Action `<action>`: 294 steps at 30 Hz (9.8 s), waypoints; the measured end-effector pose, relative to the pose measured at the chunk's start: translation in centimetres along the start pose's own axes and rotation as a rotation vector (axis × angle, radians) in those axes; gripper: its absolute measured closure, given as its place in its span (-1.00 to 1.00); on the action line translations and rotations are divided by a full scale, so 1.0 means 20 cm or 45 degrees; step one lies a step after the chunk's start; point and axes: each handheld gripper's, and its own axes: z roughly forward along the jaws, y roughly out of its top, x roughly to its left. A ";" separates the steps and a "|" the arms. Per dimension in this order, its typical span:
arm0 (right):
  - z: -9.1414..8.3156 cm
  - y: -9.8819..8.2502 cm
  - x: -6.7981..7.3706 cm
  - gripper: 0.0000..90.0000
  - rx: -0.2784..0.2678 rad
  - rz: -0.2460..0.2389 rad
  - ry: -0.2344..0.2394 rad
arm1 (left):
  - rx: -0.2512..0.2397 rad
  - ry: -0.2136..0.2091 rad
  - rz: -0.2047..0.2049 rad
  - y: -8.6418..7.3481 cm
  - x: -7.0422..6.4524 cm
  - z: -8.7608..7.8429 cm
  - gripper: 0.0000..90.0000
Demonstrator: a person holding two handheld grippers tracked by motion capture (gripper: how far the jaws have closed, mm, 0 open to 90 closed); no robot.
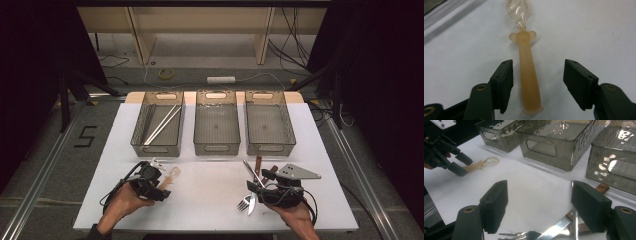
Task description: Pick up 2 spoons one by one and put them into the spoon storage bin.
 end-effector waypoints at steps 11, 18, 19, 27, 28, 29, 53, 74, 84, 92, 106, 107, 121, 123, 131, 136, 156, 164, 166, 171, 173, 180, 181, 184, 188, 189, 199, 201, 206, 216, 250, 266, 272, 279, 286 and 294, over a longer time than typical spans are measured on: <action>0.00 0.00 0.00 -0.32 0.002 -0.002 0.001 | 0.031 0.016 0.032 0.00 0.02 0.02 0.40; 0.01 0.00 0.00 -0.32 0.009 -0.009 -0.004 | 0.027 0.021 0.038 0.00 0.03 0.02 0.63; 0.01 0.00 0.00 -0.32 0.010 -0.009 -0.006 | 0.027 0.024 0.040 0.00 0.03 0.02 0.64; 0.01 0.00 0.01 -0.32 0.012 -0.020 -0.003 | -0.030 0.008 0.037 -0.01 0.03 0.00 0.66; 0.01 0.00 0.01 -0.32 0.012 -0.020 -0.002 | -0.037 0.001 0.035 -0.01 0.04 -0.01 0.66; 0.01 0.00 0.01 -0.32 0.012 -0.019 -0.002 | -0.048 0.005 0.037 -0.01 0.04 -0.02 0.66; 0.01 0.00 0.00 -0.32 0.013 -0.004 -0.005 | -0.273 -0.138 0.027 0.03 -0.02 -0.12 0.66; 0.01 0.00 -0.01 -0.35 0.007 0.017 -0.001 | -0.508 -0.182 0.023 0.27 -0.02 -0.17 0.66; 0.00 0.00 -0.01 -0.37 -0.008 0.022 0.006 | -0.558 -0.206 0.002 0.46 0.00 -0.15 0.66; 0.00 0.00 -0.01 -0.37 -0.011 0.023 0.008 | -0.580 -0.196 -0.009 0.60 0.00 -0.13 0.66; 0.00 0.00 -0.02 -0.37 -0.016 0.024 0.005 | -0.613 -0.189 -0.085 0.80 0.04 -0.08 0.66; 0.00 0.00 -0.02 -0.37 -0.014 0.027 0.004 | -0.606 -0.176 -0.083 0.81 0.04 -0.08 0.66; -0.01 0.00 -0.03 -0.37 -0.021 0.026 0.007 | -0.598 -0.151 -0.171 0.95 0.06 0.01 0.66; -0.01 0.00 -0.03 -0.37 -0.020 0.027 0.009 | -0.593 -0.148 -0.179 0.96 0.07 0.02 0.66; -0.01 0.00 -0.02 -0.37 -0.019 0.029 0.009 | -0.563 -0.138 -0.238 0.99 0.09 0.09 0.65; -0.01 0.00 -0.03 -0.37 -0.019 0.030 0.012 | -0.544 -0.122 -0.260 1.00 0.10 0.12 0.65; -0.02 0.00 -0.03 -0.37 -0.024 0.033 0.010 | -0.475 -0.116 -0.274 1.02 0.07 0.15 0.07; -0.03 0.00 -0.07 -0.37 -0.001 0.041 -0.024 | -0.559 -0.167 -0.216 0.84 0.08 -0.01 -0.24; -0.04 0.00 -0.08 -0.36 0.002 0.047 -0.033 | -0.586 -0.176 -0.201 0.78 0.08 -0.04 -0.27; -0.04 0.00 -0.10 -0.31 0.041 0.052 -0.065 | -0.632 -0.195 -0.180 0.63 0.09 -0.10 -0.35; -0.03 0.00 -0.11 -0.28 0.055 0.055 -0.079 | -0.663 -0.210 -0.180 0.58 0.10 -0.12 -0.38; -0.01 -0.02 -0.14 -0.17 0.153 0.065 -0.111 | -0.718 -0.216 -0.150 0.43 0.07 -0.16 -0.42; -0.01 -0.02 -0.14 -0.15 0.163 0.065 -0.110 | -0.706 -0.213 -0.121 0.41 0.07 -0.16 -0.43; 0.00 -0.03 -0.14 -0.09 0.198 0.060 -0.115 | -0.686 -0.193 -0.085 0.35 0.06 -0.15 -0.46; 0.01 -0.04 -0.15 0.00 0.237 0.062 -0.110 | -0.728 -0.206 -0.104 0.26 0.05 -0.15 -0.49; 0.02 -0.04 -0.15 0.02 0.249 0.060 -0.112 | -0.745 -0.201 -0.111 0.23 0.05 -0.14 -0.50; 0.04 -0.05 -0.17 0.18 0.317 0.063 -0.114 | -0.795 -0.263 -0.107 0.11 0.00 -0.14 -0.55; 0.04 -0.06 -0.17 0.20 0.342 0.062 -0.122 | -0.808 -0.259 -0.103 0.09 0.00 -0.14 -0.56; 0.05 -0.05 -0.17 0.26 0.370 0.056 -0.133 | -0.818 -0.245 -0.087 0.05 -0.02 -0.15 -0.59; 0.08 -0.06 -0.19 0.43 0.421 0.068 -0.135 | -0.835 -0.216 -0.069 0.02 -0.04 -0.18 -0.60; 0.17 -0.10 -0.19 0.90 0.563 0.068 -0.147 | -0.848 -0.217 -0.041 0.00 -0.07 -0.19 -0.60; 0.10 -0.05 -0.20 1.00 0.469 0.073 -0.128 | -0.894 -0.215 -0.073 -0.01 -0.05 -0.21 -0.60; 0.07 -0.02 -0.19 1.00 0.420 0.050 -0.122 | -0.919 -0.203 -0.074 -0.01 -0.04 -0.22 -0.60; 0.04 0.05 -0.19 1.00 0.359 0.029 -0.111 | -0.956 -0.203 -0.080 -0.03 -0.02 -0.24 -0.60; 0.12 0.17 -0.19 1.00 0.313 0.014 -0.099 | -0.957 -0.188 -0.076 -0.08 0.00 -0.26 -0.60; 0.24 0.34 -0.16 1.00 0.262 -0.021 -0.071 | -0.952 -0.153 -0.059 -0.10 0.01 -0.26 -0.60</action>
